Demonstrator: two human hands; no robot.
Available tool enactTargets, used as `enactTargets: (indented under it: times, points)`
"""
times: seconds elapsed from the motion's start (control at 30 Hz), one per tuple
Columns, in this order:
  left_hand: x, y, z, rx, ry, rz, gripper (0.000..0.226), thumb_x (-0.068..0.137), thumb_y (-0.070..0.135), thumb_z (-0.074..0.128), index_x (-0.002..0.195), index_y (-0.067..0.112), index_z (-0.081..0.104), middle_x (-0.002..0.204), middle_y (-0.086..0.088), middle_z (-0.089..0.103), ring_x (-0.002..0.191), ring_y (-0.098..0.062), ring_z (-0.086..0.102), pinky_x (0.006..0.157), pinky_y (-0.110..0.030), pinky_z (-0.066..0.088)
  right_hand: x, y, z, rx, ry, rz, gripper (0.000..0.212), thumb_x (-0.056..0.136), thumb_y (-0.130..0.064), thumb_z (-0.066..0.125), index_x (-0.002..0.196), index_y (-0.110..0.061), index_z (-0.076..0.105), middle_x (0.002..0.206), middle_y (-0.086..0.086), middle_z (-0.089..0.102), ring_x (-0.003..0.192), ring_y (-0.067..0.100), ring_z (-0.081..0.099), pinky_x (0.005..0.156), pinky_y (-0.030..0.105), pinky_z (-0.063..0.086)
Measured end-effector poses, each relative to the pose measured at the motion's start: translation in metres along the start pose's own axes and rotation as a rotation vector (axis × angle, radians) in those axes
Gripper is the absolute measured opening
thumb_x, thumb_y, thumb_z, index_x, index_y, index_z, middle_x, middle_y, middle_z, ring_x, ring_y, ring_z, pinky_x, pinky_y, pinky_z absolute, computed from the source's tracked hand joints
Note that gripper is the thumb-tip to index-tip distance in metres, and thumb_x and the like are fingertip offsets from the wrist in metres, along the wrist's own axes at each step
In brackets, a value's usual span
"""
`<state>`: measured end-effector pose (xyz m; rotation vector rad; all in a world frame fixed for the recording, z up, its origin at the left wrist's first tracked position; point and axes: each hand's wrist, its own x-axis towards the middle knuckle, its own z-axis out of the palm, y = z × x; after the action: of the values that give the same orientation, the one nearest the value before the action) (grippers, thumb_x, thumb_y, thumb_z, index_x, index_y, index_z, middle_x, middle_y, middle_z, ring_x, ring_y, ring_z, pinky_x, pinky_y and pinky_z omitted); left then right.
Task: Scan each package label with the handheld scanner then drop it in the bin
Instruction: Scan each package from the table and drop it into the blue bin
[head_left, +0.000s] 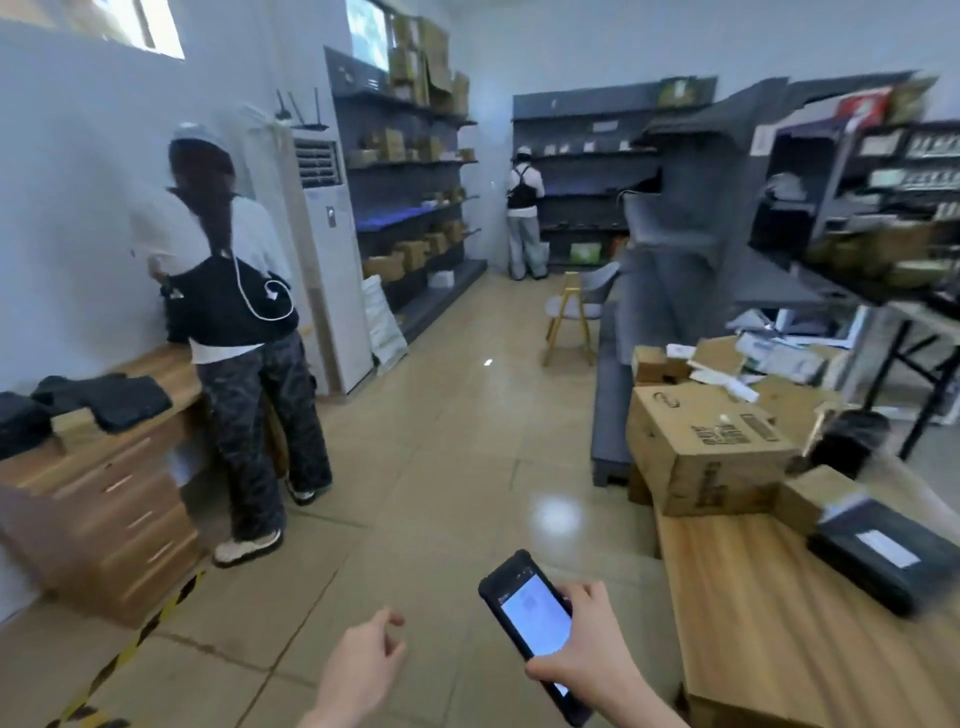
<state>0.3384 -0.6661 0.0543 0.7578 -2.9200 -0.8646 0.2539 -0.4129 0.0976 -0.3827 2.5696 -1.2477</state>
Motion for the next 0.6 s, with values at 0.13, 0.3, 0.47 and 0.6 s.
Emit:
enactTargets:
  times: [0.13, 0.3, 0.47, 0.6]
  points:
    - [0.031, 0.096, 0.045, -0.001, -0.046, 0.117, 0.019, 0.087, 0.031, 0.062, 0.102, 0.036, 0.053, 0.078, 0.011, 0.063, 0.092, -0.010, 0.064, 0.079, -0.021, 0.045, 0.005, 0.056, -0.087, -0.011, 0.111, 0.061, 0.078, 0.039, -0.038, 0.074, 0.109, -0.021, 0.045, 0.109, -0.008, 0.032, 0.095, 0.003, 0.047, 0.073, 0.015, 0.045]
    - [0.053, 0.196, 0.111, -0.031, -0.117, 0.210, 0.021, 0.085, 0.028, 0.063, 0.102, 0.037, 0.054, 0.073, 0.013, 0.062, 0.088, -0.010, 0.063, 0.078, -0.022, 0.046, 0.008, 0.127, -0.180, -0.075, 0.229, 0.176, 0.078, 0.042, -0.043, 0.080, 0.107, -0.026, 0.041, 0.108, -0.010, 0.031, 0.089, 0.002, 0.044, 0.058, 0.011, 0.039]
    - [0.067, 0.257, 0.167, -0.050, -0.210, 0.280, 0.026, 0.082, 0.027, 0.066, 0.107, 0.030, 0.060, 0.074, 0.011, 0.063, 0.080, -0.010, 0.062, 0.078, -0.024, 0.049, 0.002, 0.181, -0.237, -0.136, 0.311, 0.339, 0.084, 0.044, -0.051, 0.083, 0.109, -0.029, 0.036, 0.112, -0.009, 0.030, 0.095, 0.009, 0.043, 0.059, 0.009, 0.039]
    - [0.085, 0.299, 0.198, -0.049, -0.251, 0.344, 0.033, 0.083, 0.035, 0.065, 0.115, 0.030, 0.057, 0.085, 0.011, 0.062, 0.083, -0.007, 0.061, 0.078, -0.025, 0.049, 0.001, 0.210, -0.269, -0.150, 0.357, 0.418, 0.089, 0.044, -0.052, 0.082, 0.117, -0.025, 0.040, 0.119, -0.007, 0.032, 0.099, 0.008, 0.042, 0.071, 0.012, 0.043]
